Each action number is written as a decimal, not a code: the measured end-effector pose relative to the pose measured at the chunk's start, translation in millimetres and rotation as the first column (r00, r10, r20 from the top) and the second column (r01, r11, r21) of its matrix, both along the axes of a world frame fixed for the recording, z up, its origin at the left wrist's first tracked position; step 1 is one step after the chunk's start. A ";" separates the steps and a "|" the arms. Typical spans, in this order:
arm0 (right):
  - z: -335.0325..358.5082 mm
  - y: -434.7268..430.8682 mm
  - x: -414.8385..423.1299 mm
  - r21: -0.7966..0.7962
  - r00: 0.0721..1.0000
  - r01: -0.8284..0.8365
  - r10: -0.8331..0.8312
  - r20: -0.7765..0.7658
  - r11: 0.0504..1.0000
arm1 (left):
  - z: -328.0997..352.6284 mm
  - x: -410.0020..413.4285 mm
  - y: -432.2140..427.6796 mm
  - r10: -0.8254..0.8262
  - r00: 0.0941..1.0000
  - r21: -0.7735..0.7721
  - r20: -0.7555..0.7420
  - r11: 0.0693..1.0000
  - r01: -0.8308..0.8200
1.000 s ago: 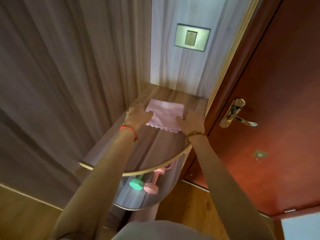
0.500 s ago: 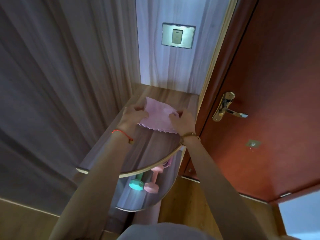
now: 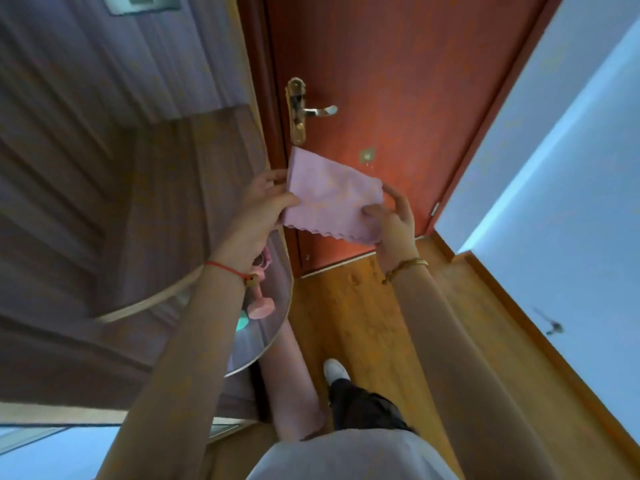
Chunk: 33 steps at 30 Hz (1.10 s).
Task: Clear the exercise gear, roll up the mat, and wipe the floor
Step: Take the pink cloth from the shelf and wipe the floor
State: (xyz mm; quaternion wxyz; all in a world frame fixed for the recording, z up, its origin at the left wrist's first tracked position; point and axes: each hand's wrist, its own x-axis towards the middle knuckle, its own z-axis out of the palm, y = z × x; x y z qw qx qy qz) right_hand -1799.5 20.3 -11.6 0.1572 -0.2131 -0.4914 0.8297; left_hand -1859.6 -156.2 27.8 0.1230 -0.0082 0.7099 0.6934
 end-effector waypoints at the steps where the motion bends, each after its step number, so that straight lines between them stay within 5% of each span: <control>1: -5.8 9.9 23.6 0.038 0.998 0.055 -0.056 0.017 0.998 | -7.3 10.9 14.0 -0.052 0.999 0.002 0.001 0.999 0.052; 8: -44.3 73.0 197.2 0.380 0.940 0.268 -0.327 0.100 0.885 | -63.3 110.6 113.5 -0.417 0.902 -0.014 0.113 0.907 0.421; 15: -73.6 104.4 342.6 0.543 0.819 0.355 -0.534 0.212 0.761 | -93.0 230.4 184.8 -0.657 0.735 -0.058 0.169 0.738 0.672; 25: -110.1 154.3 508.8 0.640 0.699 0.367 -0.654 0.289 0.675 | -130.1 377.8 269.0 -0.764 0.610 -0.109 0.211 0.601 0.791; 33: -136.2 235.4 659.1 0.609 0.678 0.265 -0.594 0.433 0.747 | -175.3 510.3 354.5 -0.782 0.552 -0.062 0.290 0.560 0.826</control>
